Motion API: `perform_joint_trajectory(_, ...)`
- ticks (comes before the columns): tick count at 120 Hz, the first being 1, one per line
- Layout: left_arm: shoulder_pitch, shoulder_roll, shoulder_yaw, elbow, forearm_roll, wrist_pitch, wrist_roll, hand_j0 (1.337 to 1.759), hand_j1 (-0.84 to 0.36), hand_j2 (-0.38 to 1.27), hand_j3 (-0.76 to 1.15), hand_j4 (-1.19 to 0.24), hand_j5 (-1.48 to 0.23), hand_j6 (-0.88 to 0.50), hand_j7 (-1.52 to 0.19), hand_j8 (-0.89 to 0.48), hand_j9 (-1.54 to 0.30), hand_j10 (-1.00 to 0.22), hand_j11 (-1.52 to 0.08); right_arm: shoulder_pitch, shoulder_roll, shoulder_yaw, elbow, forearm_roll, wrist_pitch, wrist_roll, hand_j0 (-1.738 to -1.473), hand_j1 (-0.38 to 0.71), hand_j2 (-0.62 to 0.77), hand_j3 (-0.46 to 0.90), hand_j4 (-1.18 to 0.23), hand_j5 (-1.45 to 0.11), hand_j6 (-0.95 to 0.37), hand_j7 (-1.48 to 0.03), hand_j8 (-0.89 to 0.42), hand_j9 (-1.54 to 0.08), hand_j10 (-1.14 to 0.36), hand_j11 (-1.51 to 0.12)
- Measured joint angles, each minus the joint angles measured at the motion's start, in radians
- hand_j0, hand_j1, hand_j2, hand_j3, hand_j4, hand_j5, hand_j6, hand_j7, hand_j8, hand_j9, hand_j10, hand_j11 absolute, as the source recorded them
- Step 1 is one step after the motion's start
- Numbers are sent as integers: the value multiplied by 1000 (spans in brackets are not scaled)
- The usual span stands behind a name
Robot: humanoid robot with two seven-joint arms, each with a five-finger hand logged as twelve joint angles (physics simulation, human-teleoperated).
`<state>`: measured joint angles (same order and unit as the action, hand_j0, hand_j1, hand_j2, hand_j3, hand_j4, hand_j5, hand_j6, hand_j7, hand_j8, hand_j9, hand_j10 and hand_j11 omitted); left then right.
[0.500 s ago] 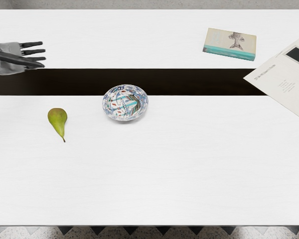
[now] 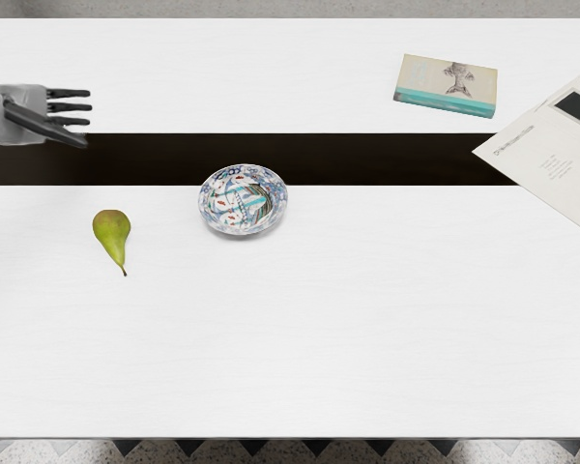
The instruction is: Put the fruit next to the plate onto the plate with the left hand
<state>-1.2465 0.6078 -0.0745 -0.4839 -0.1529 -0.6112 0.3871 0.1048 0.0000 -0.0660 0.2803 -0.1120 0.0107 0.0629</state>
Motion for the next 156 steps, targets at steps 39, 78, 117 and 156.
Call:
perform_joint_trajectory(39,-123,-51,1,-154,271,234,25,1658,349,0,0,-1,0,-1,0,0,0,0,0,0,0,0,0,0,0,0,-1658,-333,-3,0,-13,-17,-13,-17,-13,-17,-13,-17)
perform_joint_trajectory(78,-260,-195,67,-172,323,608,205,1658,349,0,0,-2,0,-3,0,-2,0,-2,0,-1,0,0,0,0,0,0,-1658,-333,-3,0,-13,-17,-13,-17,-13,-17,-13,-17)
perform_joint_trajectory(117,-285,-303,308,-172,-3,1097,223,1658,349,0,0,-2,0,-2,0,-2,0,-1,0,-1,0,0,0,0,0,0,-1658,-333,-3,0,-13,-17,-13,-17,-13,-17,-13,-17)
perform_joint_trajectory(156,-338,-410,544,-194,-365,1217,224,1658,349,1,0,-2,0,-3,0,-3,0,-2,0,-1,0,0,0,0,0,0,-1658,-333,-3,0,-13,-17,-13,-17,-13,-17,-13,-17)
